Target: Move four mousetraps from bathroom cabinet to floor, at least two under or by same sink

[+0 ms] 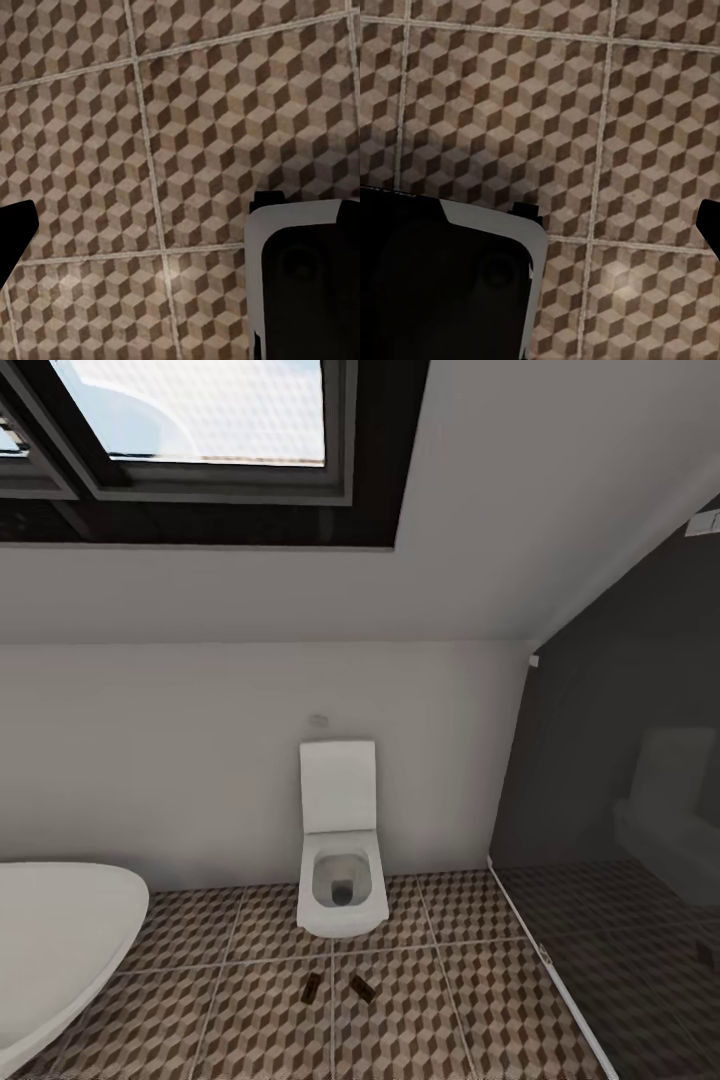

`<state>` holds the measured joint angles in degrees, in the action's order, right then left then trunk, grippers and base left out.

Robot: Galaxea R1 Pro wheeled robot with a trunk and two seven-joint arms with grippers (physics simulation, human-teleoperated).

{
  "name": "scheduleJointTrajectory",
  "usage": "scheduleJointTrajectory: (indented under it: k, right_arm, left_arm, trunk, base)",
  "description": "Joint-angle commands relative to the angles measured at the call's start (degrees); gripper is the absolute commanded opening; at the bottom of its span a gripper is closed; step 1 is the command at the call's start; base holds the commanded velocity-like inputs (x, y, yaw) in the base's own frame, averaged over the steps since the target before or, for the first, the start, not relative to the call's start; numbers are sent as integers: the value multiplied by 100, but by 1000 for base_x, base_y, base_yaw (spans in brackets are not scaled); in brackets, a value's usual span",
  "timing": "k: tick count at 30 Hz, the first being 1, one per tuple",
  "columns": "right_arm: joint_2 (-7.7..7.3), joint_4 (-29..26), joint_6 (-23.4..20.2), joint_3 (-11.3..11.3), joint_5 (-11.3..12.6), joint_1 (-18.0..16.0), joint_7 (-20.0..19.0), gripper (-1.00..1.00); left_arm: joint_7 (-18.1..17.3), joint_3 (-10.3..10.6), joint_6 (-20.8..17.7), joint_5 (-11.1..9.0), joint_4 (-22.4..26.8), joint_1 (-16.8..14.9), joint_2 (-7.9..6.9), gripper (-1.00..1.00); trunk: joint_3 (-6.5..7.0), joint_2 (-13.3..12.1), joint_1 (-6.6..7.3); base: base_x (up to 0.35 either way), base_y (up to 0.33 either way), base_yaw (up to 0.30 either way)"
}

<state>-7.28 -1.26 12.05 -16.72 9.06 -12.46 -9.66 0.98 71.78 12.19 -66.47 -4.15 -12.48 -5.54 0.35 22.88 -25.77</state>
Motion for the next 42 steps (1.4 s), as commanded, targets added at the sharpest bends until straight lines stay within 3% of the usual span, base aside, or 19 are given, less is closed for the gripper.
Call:
scheduleJointTrajectory:
  k: [1, 14, 25, 42]
  right_arm:
    - [-2, 8, 17, -37, 62, -2, -27, 100]
    - [-2, 8, 17, -39, 63, -2, -27, 100]
    - [-2, 3, 22, -40, 67, -2, -27, 100]
    - [-2, 2, 23, -35, 66, -2, -27, 100]
  left_arm:
    - [6, 38, 13, -15, -2, 0, 1, 100]
    - [-7, 39, 16, -15, 5, 0, 14, 100]
    - [-10, 38, 13, -15, 2, 0, 203, 100]
    - [-10, 38, 11, -15, 2, 0, 220, 100]
  trunk:
    - [-12, 4, -2]
    - [-132, 4, -2]
    - [-233, 4, -2]
    - [-390, 4, -2]
  base:
    - [0, 0, 0]
    - [0, 0, 0]
    - [0, 0, 0]
    - [0, 0, 0]
